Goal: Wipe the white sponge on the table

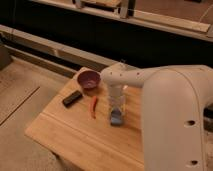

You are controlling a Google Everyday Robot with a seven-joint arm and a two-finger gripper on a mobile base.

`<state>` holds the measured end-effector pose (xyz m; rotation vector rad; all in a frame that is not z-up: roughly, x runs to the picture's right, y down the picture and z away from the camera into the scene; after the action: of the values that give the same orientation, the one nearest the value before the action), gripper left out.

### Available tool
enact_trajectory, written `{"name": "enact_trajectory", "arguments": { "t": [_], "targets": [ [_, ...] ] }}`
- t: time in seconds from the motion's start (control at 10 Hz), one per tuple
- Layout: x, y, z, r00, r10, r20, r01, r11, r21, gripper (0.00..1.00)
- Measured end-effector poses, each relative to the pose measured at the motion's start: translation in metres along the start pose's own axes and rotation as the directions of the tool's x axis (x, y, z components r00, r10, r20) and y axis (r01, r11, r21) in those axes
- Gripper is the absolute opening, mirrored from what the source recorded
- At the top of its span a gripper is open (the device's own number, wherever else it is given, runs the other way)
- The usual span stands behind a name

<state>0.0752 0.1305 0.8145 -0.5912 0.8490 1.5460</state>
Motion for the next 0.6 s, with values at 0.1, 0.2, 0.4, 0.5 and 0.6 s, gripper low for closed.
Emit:
{"name": "enact_trajectory", "arguments": {
  "t": [0.1, 0.2, 0.4, 0.5, 0.6],
  "targets": [
    [-0.007, 0.0, -0.003, 1.0, 0.008, 0.005, -0.008, 1.0, 0.002, 0.0],
    [-0.02, 0.009, -0.013, 1.0, 0.005, 0.022, -0.005, 1.0, 0.001, 0.0],
    [-0.032, 0.025, -0.021, 0.999, -0.02, 0.041, 0.021, 1.0, -0.004, 0.0],
    [-0.037, 0.041, -0.024, 0.998, -0.048, 0.044, 0.048, 0.999, -0.004, 0.0],
    [-0.039, 0.054, -0.023, 0.997, -0.071, 0.043, 0.071, 0.997, 0.0, 0.0]
  ]
}}
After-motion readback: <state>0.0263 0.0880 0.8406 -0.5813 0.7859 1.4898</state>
